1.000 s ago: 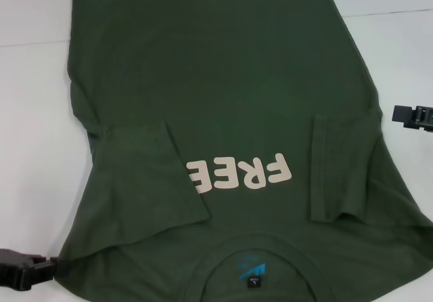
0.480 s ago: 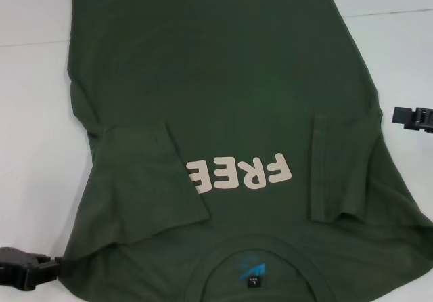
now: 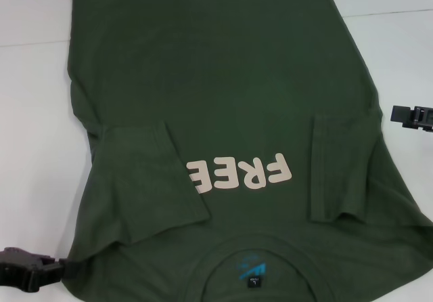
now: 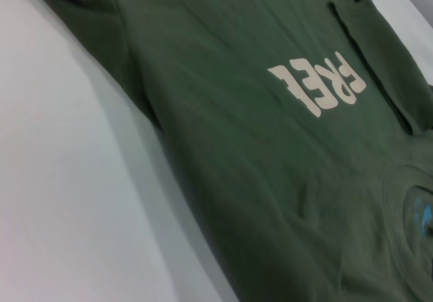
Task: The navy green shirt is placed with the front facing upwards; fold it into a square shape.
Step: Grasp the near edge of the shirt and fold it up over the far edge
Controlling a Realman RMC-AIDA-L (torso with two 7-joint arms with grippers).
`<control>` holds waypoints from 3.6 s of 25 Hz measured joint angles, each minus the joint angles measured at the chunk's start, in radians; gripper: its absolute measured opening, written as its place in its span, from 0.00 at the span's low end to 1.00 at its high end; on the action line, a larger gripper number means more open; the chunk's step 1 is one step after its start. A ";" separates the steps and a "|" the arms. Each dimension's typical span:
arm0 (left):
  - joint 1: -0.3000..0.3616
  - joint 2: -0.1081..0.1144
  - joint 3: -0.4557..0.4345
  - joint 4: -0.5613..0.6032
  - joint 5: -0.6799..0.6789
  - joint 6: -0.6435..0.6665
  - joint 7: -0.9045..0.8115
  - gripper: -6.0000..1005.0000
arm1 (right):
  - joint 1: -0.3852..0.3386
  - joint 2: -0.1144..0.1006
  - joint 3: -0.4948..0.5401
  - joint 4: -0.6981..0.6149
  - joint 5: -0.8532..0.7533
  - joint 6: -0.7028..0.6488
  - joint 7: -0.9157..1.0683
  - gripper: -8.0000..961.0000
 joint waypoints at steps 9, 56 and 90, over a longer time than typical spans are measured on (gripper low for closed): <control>-0.002 0.008 -0.036 0.014 -0.005 -0.014 -0.002 0.07 | 0.001 0.001 0.000 0.000 0.000 0.008 -0.003 0.92; -0.002 0.027 -0.142 0.042 0.062 0.072 -0.046 0.91 | 0.024 0.003 0.000 0.002 0.002 0.018 0.003 0.92; -0.011 0.014 -0.104 0.019 0.062 0.058 -0.034 0.81 | 0.025 0.003 0.000 0.002 0.002 0.020 0.003 0.92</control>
